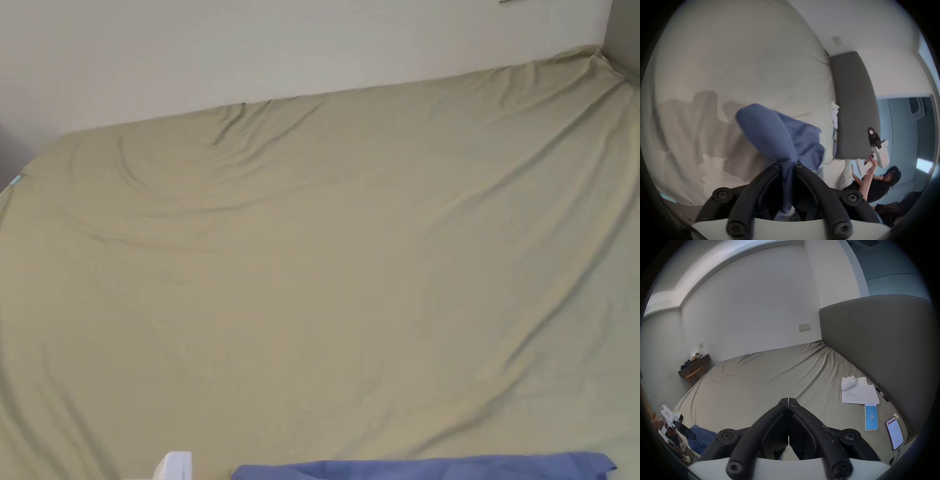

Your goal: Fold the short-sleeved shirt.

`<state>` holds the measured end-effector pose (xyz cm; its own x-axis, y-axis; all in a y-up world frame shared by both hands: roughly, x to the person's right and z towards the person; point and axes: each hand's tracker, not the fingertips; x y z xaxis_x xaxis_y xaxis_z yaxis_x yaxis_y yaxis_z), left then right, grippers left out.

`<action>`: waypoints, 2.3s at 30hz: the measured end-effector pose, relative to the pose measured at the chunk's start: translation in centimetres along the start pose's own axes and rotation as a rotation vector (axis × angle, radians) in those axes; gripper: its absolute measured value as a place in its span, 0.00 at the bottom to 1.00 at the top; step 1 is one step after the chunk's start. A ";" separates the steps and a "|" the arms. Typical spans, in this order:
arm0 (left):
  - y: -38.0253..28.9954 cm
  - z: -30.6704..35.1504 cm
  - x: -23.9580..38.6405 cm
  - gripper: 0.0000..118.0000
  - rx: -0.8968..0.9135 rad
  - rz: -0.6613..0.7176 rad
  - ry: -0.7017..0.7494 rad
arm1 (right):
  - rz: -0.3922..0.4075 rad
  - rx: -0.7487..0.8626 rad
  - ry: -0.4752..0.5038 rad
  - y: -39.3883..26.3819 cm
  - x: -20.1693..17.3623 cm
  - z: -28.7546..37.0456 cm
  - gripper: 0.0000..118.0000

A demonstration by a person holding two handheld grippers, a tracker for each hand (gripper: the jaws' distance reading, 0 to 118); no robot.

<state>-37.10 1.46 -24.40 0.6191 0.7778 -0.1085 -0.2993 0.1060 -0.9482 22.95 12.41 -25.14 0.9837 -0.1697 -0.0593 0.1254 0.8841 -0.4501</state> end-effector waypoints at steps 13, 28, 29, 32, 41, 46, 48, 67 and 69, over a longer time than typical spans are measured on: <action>-1.1 -24.6 14.5 0.07 -0.198 -0.123 -0.031 | -0.056 0.030 -0.012 -0.6 4.0 2.8 0.00; -3.6 -28.4 12.1 0.83 -0.222 -0.094 -0.134 | -0.064 0.009 -0.052 -1.6 6.6 3.2 0.00; -3.5 -27.0 12.0 0.96 -0.209 -0.090 -0.146 | -0.062 0.010 -0.051 -1.7 6.6 3.1 0.00; -3.1 -22.6 11.5 0.51 -0.100 -0.171 -0.103 | -0.062 0.013 -0.050 -1.6 6.7 3.1 0.00; -6.7 -32.0 14.2 0.00 -0.236 -0.225 -0.055 | -0.101 0.006 -0.064 -2.5 8.0 3.2 0.00; -8.4 -36.9 14.0 0.00 -0.302 -0.222 -0.053 | -0.105 -0.005 -0.072 -3.1 9.1 3.3 0.00; -8.8 -36.9 14.9 0.00 -0.297 -0.218 -0.096 | -0.105 -0.011 -0.073 -3.1 8.9 3.4 0.00; -1.6 -5.7 7.2 0.00 0.221 -0.212 -0.010 | -0.326 -0.884 0.586 -17.9 3.6 -14.4 0.00; -1.8 -5.0 6.2 0.00 0.214 -0.193 -0.010 | -0.287 -0.931 0.544 -18.6 3.4 -14.9 0.00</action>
<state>-29.08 3.03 -24.83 0.6725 0.7367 0.0716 -0.3241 0.3800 -0.8663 22.07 -11.10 -30.25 0.7174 -0.6853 -0.1256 -0.0307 0.1490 -0.9884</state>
